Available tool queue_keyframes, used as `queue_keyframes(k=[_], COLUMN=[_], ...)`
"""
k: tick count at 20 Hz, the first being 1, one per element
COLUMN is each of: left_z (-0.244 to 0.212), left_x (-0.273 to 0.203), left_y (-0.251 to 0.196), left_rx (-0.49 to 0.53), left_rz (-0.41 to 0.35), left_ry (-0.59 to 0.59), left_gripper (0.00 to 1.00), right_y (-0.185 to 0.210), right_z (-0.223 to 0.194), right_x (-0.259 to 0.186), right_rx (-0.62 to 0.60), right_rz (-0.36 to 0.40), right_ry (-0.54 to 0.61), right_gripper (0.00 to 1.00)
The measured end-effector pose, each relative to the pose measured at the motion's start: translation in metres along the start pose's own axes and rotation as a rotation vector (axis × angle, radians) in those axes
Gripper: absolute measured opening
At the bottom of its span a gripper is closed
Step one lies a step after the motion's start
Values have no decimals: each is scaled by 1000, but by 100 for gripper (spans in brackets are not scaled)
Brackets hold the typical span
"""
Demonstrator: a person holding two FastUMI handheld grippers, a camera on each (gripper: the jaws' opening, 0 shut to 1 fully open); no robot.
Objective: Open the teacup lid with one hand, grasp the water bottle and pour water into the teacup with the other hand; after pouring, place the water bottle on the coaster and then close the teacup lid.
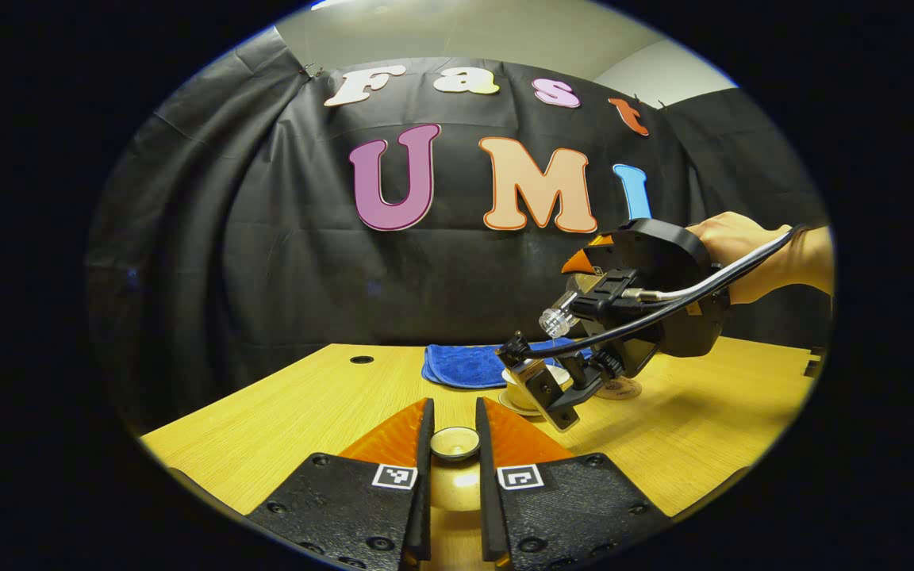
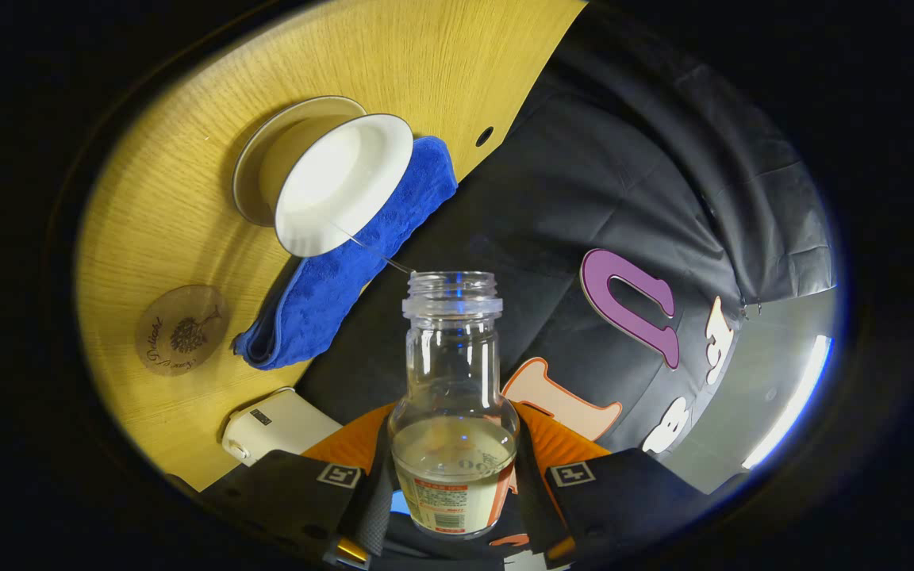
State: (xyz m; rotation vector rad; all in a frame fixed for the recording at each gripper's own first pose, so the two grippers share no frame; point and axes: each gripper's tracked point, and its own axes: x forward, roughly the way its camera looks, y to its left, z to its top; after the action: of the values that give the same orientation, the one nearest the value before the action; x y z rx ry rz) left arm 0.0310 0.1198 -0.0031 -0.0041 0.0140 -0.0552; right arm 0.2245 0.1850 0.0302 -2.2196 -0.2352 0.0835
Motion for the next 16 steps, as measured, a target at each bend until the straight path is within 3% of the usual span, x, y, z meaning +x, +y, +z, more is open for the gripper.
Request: queue_keyframes(k=[3, 6, 11, 12, 16], left_z=[0, 1, 1, 1, 1], left_x=[1, 2, 1, 1, 1], left_y=[0, 0, 3, 3, 3], left_rx=[0, 2, 4, 4, 5], left_rz=[0, 0, 18, 18, 19], left_ry=[-1, -2, -4, -2, -4], left_gripper=[22, 22, 22, 22, 22], right_y=[2, 7, 23, 26, 37], right_z=[2, 8, 20, 23, 27], right_x=[-1, -5, -7, -7, -6], right_rx=[28, 154, 470, 533, 926], right_rz=[8, 46, 163, 184, 266], right_ry=[-2, -15, -24, -24, -11], right_gripper=[71, 71, 72, 69, 74])
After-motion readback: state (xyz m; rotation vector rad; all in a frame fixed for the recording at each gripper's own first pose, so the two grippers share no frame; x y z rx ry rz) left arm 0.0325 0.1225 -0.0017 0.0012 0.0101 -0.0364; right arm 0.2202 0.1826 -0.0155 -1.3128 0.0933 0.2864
